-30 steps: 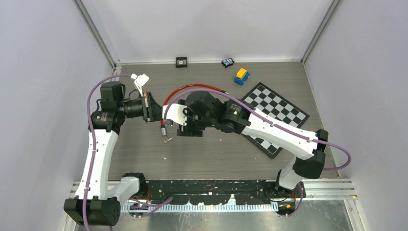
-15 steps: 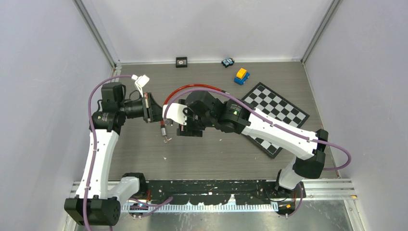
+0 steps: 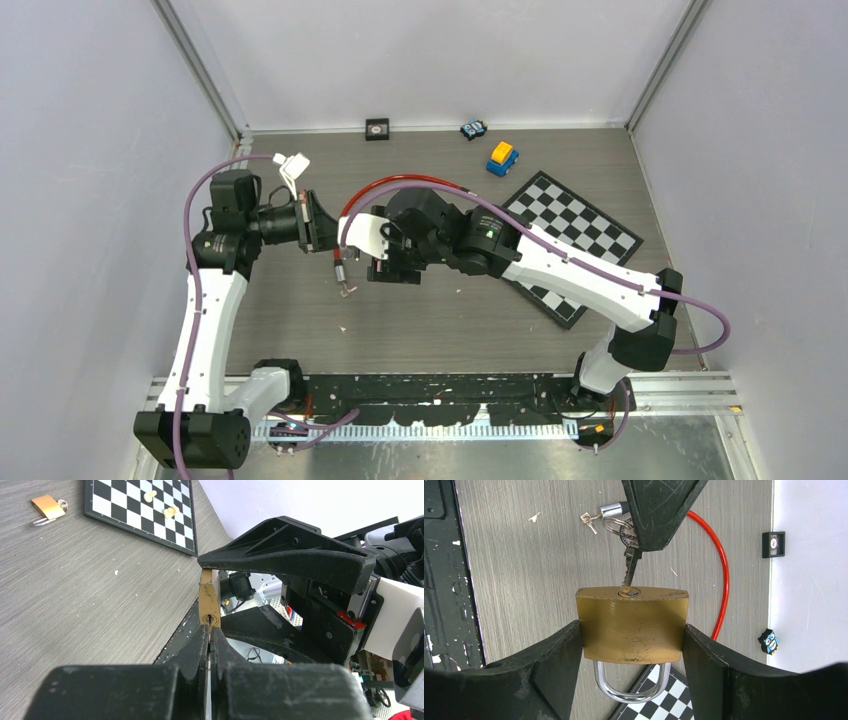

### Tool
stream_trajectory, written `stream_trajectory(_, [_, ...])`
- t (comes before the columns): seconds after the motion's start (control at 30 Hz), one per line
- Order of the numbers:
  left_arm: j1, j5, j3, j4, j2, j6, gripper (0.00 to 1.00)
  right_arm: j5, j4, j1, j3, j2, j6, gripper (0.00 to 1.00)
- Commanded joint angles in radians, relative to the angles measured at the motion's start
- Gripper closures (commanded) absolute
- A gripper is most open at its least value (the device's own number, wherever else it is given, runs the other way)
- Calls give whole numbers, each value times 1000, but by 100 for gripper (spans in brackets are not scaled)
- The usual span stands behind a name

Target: Unlock with the key

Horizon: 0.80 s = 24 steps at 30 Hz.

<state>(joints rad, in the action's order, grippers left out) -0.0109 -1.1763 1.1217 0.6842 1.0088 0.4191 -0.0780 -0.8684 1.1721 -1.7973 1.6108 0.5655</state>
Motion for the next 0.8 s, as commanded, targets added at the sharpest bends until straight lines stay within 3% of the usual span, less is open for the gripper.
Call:
stream_trajectory(0.0, [6, -35, -3, -59, -23, 24, 100, 18, 93, 6, -74, -60, -8, 99])
stream_trajectory(0.77, [6, -47, -74, -125, -35, 29, 100, 20, 103, 6, -91, -50, -44, 99])
